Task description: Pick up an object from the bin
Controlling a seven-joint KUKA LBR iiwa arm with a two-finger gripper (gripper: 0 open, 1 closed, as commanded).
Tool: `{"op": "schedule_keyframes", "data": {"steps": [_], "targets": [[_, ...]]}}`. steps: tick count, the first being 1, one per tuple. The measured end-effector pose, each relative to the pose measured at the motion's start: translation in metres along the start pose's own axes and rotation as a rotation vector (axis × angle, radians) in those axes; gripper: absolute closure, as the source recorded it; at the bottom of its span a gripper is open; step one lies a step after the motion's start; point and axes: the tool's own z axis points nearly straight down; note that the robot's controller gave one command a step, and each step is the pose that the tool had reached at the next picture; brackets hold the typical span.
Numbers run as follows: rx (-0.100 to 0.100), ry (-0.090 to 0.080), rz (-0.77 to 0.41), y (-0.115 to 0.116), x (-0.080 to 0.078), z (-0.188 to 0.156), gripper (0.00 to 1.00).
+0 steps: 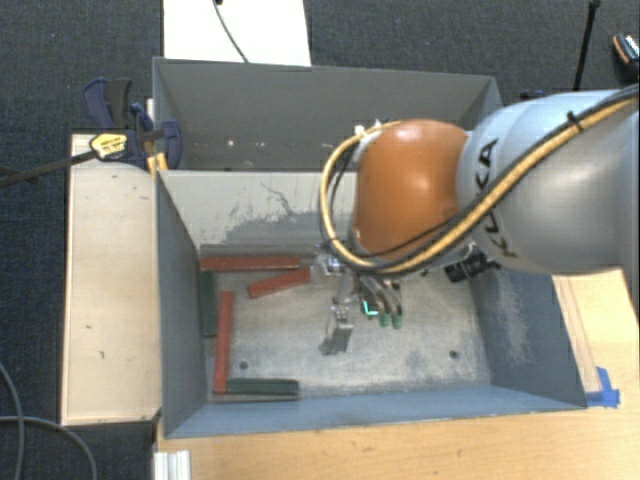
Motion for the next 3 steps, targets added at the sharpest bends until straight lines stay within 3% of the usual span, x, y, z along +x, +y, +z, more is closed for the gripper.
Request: {"op": "schedule_keyframes", "data": {"steps": [1, 2, 3], "targets": [[0.001, -0.001, 0.071, -0.041, -0.030, 0.118, 0.00], [-0.007, -0.016, 0.182, 0.023, -0.066, 0.032, 0.00], [0.000, -0.004, 0.320, 0.096, -0.071, 0.117, 0.00]]}}
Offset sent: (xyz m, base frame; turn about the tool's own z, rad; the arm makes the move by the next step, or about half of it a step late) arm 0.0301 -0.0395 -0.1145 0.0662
